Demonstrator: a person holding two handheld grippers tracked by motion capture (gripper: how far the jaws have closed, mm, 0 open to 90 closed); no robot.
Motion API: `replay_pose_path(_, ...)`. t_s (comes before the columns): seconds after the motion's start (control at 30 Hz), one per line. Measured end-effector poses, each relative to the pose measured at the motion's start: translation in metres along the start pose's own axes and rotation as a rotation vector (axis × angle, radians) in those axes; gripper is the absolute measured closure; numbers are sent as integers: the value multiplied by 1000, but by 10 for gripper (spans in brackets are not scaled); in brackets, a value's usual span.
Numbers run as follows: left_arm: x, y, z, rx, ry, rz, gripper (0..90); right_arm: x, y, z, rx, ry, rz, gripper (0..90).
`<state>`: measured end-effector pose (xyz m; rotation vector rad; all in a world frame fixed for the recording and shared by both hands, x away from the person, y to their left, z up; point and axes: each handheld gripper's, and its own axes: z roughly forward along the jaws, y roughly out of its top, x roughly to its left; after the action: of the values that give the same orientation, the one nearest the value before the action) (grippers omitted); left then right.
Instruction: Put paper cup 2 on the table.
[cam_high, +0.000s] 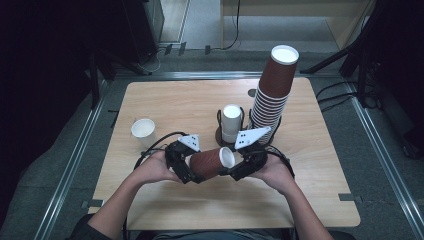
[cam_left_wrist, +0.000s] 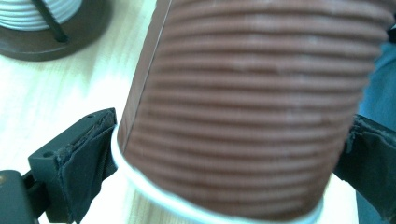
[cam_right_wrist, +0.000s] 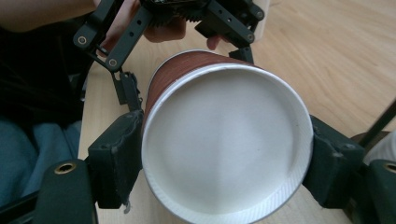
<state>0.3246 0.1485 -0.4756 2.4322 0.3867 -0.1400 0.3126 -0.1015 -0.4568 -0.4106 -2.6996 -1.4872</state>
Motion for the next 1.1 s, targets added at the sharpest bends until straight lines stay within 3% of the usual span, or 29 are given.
replay_pose_path(0.13, 2, -2, -7, -56, 22, -15, 0, -2, -2, -6, -36, -21, -8, 236)
replay_pose_path(0.3, 2, -3, -13, -109, 19, -23, 0, -3, -3, -13, -96, -29, 9, 235)
replay_pose_path(0.43, 2, -2, -15, -166, 0, -41, 0, -3, -1, -16, -145, -28, 23, 236)
replay_pose_path(0.5, 2, -2, -15, -185, 12, -33, 0, -2, -1, -16, -170, -20, 30, 235)
replay_pose_path(0.63, 1, -1, -16, -233, -17, -40, 0, 0, 0, -14, -213, -7, 40, 236)
replay_pose_path(0.93, -2, -1, -17, -293, -22, -39, 20, 0, 1, -8, -263, 35, 78, 236)
replay_pose_path(1.1, -3, -1, -18, -284, -12, -19, 60, -1, -1, -9, -258, 37, 76, 238)
